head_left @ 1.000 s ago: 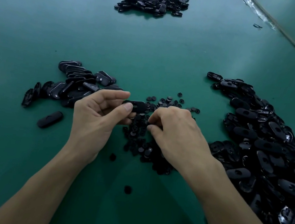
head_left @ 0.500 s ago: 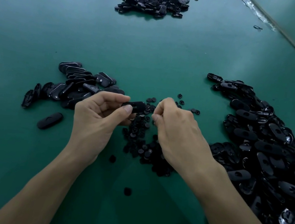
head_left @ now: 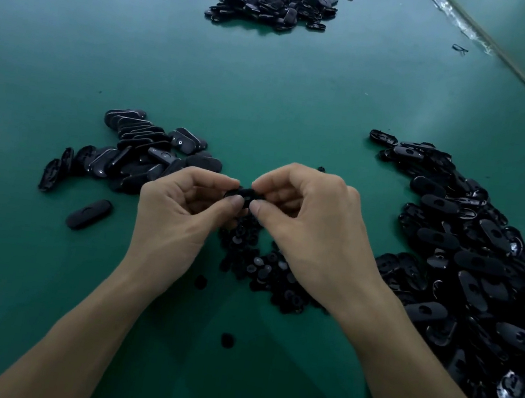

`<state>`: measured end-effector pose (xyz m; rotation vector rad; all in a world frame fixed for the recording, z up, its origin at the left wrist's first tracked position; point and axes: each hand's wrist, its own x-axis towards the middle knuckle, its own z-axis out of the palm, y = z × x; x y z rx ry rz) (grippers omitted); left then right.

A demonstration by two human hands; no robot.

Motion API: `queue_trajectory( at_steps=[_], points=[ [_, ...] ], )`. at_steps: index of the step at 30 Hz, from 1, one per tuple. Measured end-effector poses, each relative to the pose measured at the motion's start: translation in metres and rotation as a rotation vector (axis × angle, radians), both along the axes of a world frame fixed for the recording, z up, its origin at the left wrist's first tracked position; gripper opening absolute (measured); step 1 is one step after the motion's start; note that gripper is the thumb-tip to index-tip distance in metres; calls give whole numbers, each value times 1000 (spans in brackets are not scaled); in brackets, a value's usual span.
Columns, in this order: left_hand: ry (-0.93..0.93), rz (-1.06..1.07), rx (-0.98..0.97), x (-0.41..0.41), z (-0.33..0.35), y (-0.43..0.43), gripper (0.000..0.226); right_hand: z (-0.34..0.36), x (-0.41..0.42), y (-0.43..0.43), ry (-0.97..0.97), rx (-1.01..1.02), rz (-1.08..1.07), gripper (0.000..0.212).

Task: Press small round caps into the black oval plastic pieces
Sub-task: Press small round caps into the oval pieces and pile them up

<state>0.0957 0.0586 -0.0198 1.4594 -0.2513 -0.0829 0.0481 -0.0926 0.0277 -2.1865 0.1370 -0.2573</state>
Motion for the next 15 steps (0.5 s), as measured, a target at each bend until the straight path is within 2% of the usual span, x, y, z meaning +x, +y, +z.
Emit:
queue_trajectory(
  at_steps=[8, 15],
  points=[
    [-23, -11, 0, -2, 2, 0, 15, 2, -2, 5, -55, 36, 5, 8],
    [-29, -20, 5, -3, 3, -1, 14, -1, -3, 8, -41, 11, -28, 12]
  ],
)
